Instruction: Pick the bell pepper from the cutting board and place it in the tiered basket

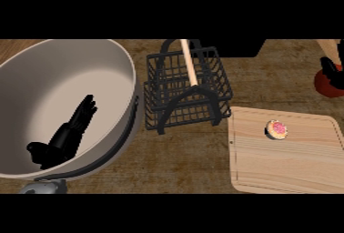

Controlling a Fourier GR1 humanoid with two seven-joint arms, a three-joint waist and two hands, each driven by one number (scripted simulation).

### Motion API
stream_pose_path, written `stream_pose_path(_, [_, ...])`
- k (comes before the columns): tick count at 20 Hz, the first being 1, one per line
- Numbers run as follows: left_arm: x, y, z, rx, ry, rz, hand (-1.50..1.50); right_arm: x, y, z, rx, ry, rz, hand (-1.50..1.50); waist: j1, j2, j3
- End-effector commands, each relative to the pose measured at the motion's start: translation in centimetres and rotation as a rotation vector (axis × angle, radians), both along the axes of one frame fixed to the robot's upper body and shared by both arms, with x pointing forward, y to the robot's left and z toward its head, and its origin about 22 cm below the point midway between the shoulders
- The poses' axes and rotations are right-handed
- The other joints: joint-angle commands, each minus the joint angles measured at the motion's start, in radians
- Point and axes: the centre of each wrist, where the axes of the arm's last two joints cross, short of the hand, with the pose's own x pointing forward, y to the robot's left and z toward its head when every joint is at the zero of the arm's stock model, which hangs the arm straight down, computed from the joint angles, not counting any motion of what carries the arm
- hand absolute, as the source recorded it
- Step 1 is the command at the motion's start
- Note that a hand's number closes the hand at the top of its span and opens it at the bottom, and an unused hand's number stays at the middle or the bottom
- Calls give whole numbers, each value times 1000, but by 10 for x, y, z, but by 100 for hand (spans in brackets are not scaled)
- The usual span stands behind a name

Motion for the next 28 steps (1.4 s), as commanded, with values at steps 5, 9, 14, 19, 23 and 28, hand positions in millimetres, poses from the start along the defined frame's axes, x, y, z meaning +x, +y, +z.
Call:
stream_pose_path(5, [15, -30, -11, -48, 41, -75, 0, 10, 88, 61, 75, 21, -4, 150, 3, 16, -12])
stream_pose_path(9, [14, -42, -5, -44, 34, -106, 0, 20, 138, 87, 80, 50, 9, 150, 15, 18, -12])
stream_pose_path(14, [4, -33, -16, -33, 34, -71, 0, 34, 180, 91, 65, 104, 36, 150, 13, 18, -11])
stream_pose_path(19, [20, -33, -16, -44, 28, -91, 0, 53, 232, 77, 22, 133, 74, 150, 15, 24, -11])
stream_pose_path(23, [18, -41, -16, -36, 40, -108, 0, 56, 259, 58, 35, 157, 93, 150, 9, 22, -11])
stream_pose_path(28, [18, -49, -9, -45, 24, -91, 0, 72, 277, 22, 38, 181, 114, 150, 16, 25, -10])
